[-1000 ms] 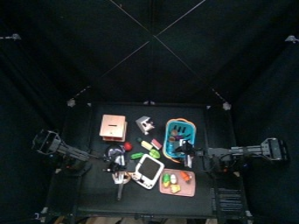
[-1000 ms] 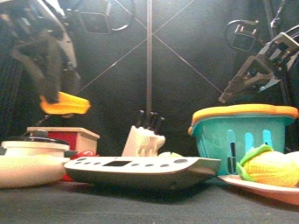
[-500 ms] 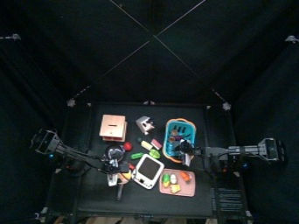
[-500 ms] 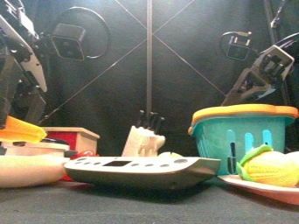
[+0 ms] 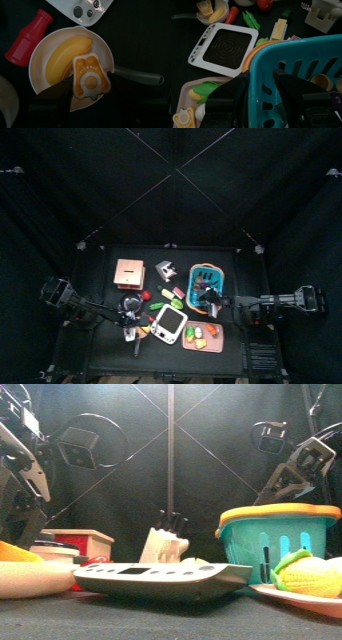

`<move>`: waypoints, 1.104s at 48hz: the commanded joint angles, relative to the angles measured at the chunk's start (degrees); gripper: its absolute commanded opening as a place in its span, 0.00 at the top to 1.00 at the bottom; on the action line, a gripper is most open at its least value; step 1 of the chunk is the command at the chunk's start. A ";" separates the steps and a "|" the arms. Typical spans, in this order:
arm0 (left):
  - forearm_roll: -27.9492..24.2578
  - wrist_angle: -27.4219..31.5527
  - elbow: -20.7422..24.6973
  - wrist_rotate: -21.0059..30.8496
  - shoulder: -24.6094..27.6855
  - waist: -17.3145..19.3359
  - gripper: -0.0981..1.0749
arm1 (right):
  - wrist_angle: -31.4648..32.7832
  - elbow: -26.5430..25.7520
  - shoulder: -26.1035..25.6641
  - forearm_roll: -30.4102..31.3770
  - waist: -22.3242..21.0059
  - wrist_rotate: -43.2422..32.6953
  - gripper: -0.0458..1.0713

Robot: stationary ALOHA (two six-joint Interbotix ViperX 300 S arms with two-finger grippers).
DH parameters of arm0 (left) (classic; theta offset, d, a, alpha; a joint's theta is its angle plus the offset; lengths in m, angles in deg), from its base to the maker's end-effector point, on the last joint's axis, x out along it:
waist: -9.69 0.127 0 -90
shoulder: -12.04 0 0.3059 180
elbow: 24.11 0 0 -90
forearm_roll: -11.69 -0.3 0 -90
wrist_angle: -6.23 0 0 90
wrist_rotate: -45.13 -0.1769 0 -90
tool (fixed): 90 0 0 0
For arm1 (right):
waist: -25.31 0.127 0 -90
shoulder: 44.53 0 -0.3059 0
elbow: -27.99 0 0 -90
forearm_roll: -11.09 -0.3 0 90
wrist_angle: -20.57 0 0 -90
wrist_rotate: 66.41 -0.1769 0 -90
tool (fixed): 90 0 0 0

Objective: Place squash half in pan

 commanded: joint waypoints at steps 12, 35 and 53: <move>3.08 0.88 1.32 0.00 -0.70 0.09 0.10 | -0.35 -1.14 -0.18 -0.09 -0.09 0.09 0.25; -2.37 3.16 4.39 0.09 -2.37 1.05 0.06 | -0.35 -1.14 -0.18 -0.09 -0.18 0.09 0.25; -11.60 3.25 4.48 0.26 -1.93 2.64 0.06 | -0.35 -1.14 -0.18 -0.18 -0.26 0.09 0.25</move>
